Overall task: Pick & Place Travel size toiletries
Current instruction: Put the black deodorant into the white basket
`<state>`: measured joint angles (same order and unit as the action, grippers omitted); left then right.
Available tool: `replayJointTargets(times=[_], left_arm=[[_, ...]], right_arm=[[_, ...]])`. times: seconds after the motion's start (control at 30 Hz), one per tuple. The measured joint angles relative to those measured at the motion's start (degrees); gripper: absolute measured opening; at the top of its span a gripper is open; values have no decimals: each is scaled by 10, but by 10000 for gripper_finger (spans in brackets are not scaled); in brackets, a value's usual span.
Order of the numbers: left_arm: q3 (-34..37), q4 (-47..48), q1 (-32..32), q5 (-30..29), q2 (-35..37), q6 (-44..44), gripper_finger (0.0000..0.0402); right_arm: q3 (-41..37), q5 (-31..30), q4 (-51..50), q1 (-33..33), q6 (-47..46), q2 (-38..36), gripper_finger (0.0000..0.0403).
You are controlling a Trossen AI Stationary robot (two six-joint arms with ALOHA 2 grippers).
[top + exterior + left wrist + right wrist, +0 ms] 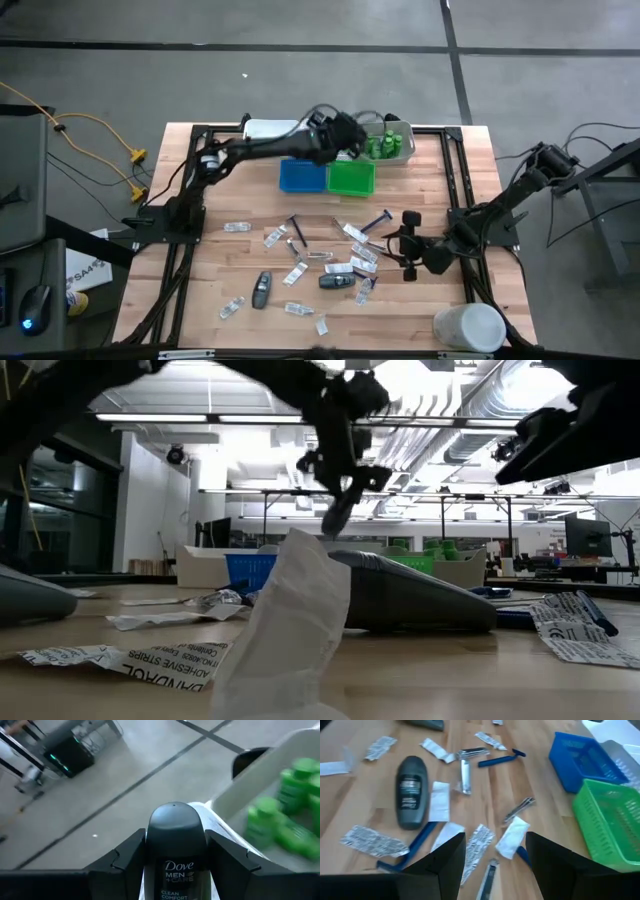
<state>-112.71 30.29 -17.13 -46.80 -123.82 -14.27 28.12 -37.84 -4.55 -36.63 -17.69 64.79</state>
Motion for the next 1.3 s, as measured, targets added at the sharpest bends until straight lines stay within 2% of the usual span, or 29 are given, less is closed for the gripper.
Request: replayJointTargets(times=[0.2,0.3,0.67,1.3], left_arm=[[0,-55,-62,132,-28,20,173],[0,-53,-72,164,-38,19,173],[0,-48,-65,179,-38,4,192],[0,-49,-64,194,-38,-25,197]], right_arm=[[0,2,-3,21,2,0,201],[0,2,-13,22,2,0,201],[0,2,-21,22,0,0,201],[0,3,-21,22,-31,0,201]])
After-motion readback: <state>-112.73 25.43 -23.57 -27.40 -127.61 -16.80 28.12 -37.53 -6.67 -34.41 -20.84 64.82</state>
